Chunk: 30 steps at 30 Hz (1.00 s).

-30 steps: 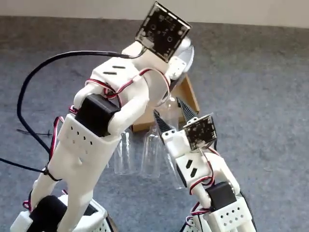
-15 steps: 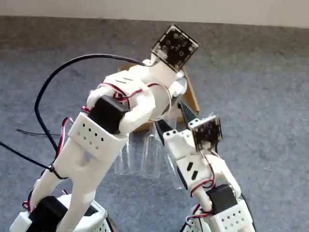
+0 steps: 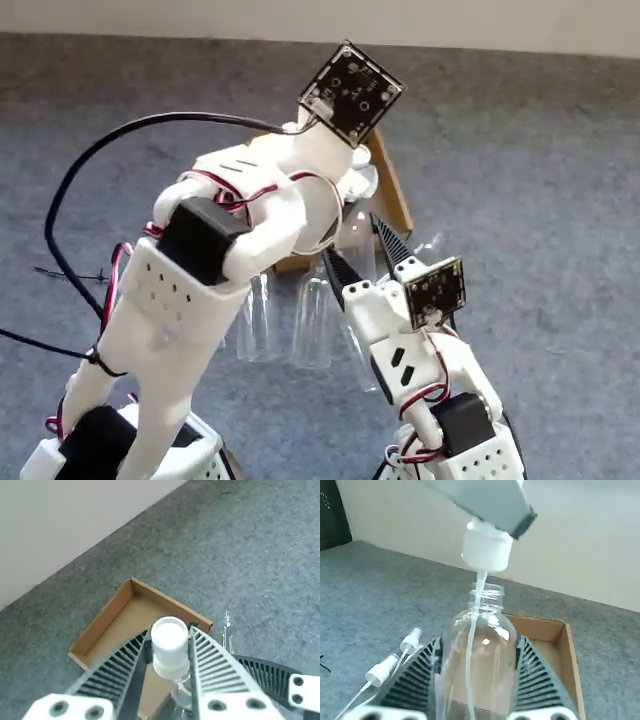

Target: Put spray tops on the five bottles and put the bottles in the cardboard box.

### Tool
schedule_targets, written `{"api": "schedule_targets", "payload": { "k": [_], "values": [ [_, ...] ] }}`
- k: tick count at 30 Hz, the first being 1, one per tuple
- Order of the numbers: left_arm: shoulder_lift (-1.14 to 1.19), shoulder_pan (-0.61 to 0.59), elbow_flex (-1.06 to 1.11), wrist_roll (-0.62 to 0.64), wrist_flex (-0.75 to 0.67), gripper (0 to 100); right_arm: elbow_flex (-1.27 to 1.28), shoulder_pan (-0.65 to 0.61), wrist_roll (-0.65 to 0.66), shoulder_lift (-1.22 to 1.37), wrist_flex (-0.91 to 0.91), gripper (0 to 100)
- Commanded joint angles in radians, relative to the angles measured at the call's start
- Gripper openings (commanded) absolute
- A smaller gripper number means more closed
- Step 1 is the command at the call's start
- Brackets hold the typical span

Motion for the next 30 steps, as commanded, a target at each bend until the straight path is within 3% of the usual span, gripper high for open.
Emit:
{"api": "schedule_targets", "payload": {
  "k": [1,9,30],
  "values": [
    [-0.013,-0.012,-0.116,0.003,0.031,10,-0.016,-0.001,-0.002,0.007,-0.002,0.4],
    [-0.002,-0.007,-0.124,0.003,0.028,17,-0.008,-0.001,-0.002,-0.073,-0.002,0.4],
    [-0.001,-0.13,-0.229,0.002,-0.011,17,-0.007,-0.001,-0.002,-0.142,-0.002,0.4]
  ]
}}
